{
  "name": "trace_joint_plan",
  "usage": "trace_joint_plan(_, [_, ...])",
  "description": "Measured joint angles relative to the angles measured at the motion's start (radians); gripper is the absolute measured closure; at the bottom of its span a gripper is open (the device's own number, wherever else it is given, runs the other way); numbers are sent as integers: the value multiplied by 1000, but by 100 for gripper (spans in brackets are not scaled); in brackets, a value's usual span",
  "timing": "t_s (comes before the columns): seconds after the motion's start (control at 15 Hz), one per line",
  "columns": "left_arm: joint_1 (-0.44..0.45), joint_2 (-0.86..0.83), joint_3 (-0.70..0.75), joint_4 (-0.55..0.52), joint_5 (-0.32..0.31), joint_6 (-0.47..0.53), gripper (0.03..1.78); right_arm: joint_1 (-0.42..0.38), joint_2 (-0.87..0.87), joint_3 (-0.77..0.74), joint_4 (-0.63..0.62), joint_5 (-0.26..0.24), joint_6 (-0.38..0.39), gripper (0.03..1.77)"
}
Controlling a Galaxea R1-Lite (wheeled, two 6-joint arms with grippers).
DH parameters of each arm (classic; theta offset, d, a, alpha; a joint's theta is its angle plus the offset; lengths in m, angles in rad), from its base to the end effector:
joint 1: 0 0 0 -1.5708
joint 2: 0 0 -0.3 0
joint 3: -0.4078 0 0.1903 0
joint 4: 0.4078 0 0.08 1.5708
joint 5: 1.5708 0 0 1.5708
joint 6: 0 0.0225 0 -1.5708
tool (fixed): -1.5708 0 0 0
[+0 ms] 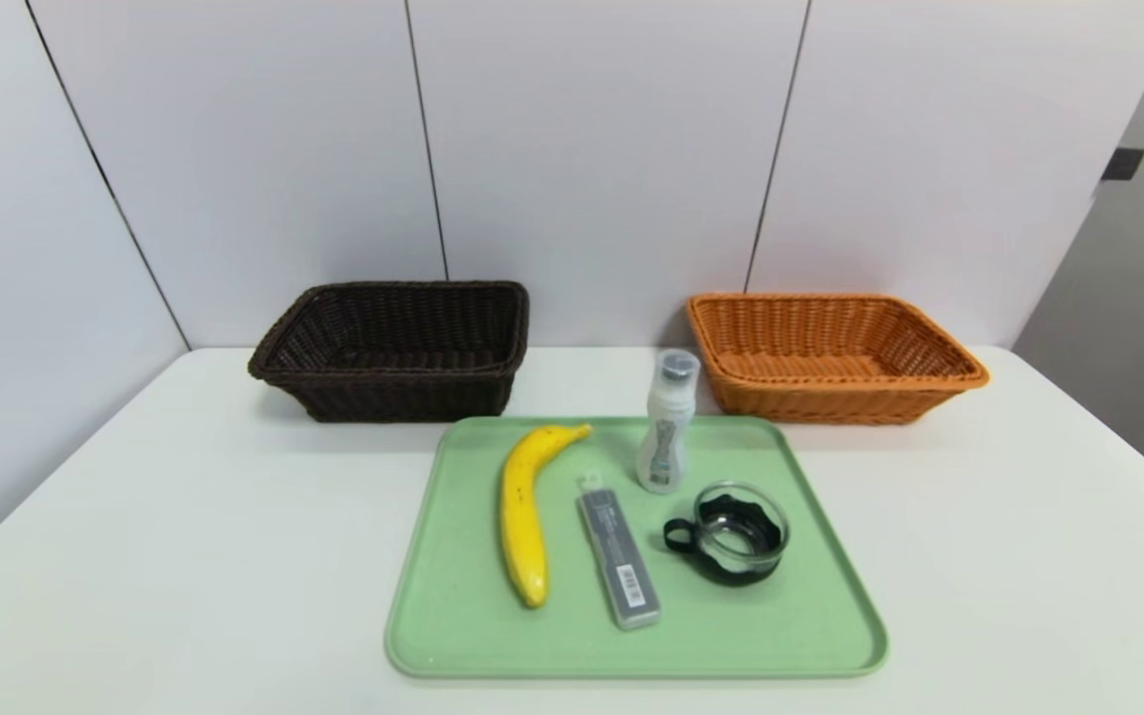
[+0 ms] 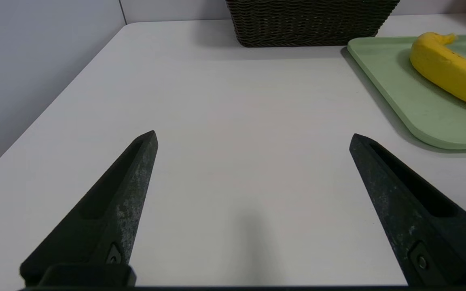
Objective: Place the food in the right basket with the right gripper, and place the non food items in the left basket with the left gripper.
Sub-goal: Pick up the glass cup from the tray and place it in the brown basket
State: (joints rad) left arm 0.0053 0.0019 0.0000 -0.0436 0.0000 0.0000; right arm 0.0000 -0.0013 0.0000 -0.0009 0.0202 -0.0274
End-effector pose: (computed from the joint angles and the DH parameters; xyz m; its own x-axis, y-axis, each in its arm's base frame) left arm -0.0228 -0.0001 0.0800 0.9991 0.0053 0.0417 -0.0053 1.0000 0.0000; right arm -0.0229 0.0005 0.0755 0.9998 0.0202 0.0022 -0.0201 0.9994 -0.0274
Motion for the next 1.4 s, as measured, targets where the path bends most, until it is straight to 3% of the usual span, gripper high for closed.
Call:
trace_joint_plan(0.6, [0, 0, 0, 4, 1, 23, 12, 0, 0, 0, 3, 3, -19, 10])
trace_joint_plan(0.87, [0, 0, 0, 1, 0, 15, 12, 0, 0, 0, 4, 9, -65, 10])
trace_joint_plan(1.13, [0, 0, 0, 7, -8, 41, 12, 0, 0, -22, 0, 2, -20, 10])
trace_joint_plan(1.27, [-1, 0, -15, 47, -13, 44, 12, 0, 0, -87, 33, -2, 0, 10])
trace_joint_plan(1.4, [0, 3, -79, 154, -12, 41, 12, 0, 5, -164, 106, -3, 4, 10])
